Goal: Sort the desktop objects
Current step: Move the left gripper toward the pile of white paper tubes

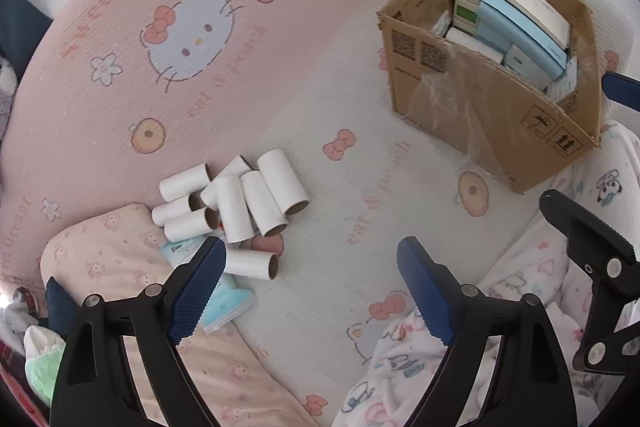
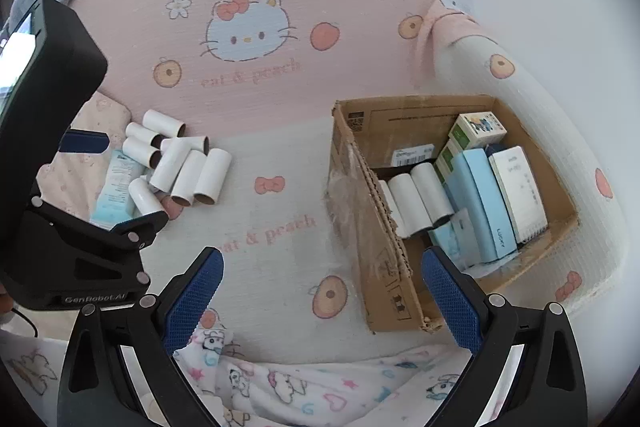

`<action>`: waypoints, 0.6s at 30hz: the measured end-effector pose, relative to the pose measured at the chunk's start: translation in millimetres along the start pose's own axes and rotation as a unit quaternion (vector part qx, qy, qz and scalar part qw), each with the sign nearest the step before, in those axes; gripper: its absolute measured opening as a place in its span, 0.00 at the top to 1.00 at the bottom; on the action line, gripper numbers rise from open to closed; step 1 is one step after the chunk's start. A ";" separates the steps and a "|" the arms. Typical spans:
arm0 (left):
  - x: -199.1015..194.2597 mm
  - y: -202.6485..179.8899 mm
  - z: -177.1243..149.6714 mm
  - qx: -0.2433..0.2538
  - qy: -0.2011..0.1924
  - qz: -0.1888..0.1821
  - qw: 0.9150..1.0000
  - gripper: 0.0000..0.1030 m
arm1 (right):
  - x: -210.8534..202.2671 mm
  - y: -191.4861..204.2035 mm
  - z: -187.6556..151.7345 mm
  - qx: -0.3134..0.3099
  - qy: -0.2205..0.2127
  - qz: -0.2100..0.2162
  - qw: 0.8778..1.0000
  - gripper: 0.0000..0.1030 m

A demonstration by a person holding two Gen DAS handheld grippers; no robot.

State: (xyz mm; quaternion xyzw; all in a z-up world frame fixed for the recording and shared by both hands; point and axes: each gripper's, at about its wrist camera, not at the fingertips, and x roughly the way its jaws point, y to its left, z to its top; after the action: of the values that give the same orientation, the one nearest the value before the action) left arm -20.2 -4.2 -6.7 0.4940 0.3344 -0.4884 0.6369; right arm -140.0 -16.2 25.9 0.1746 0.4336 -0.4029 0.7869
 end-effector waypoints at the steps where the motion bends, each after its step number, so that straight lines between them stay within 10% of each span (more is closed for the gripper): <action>1: 0.4 -1.5 0.4 0.002 0.000 -0.004 1.000 0.15 | 0.2 -0.4 -0.7 0.000 0.001 -0.002 1.000 0.04; 18: 60.7 29.2 -11.4 -0.115 0.027 -0.108 0.987 0.49 | 9.2 0.9 1.3 0.016 -0.058 0.043 0.997 0.04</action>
State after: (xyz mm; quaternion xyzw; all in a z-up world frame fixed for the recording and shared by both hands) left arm 26.5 -10.1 -56.3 0.3918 0.4568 -0.4987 0.6238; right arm -135.8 -20.9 19.0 0.1818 0.3725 -0.3855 0.8244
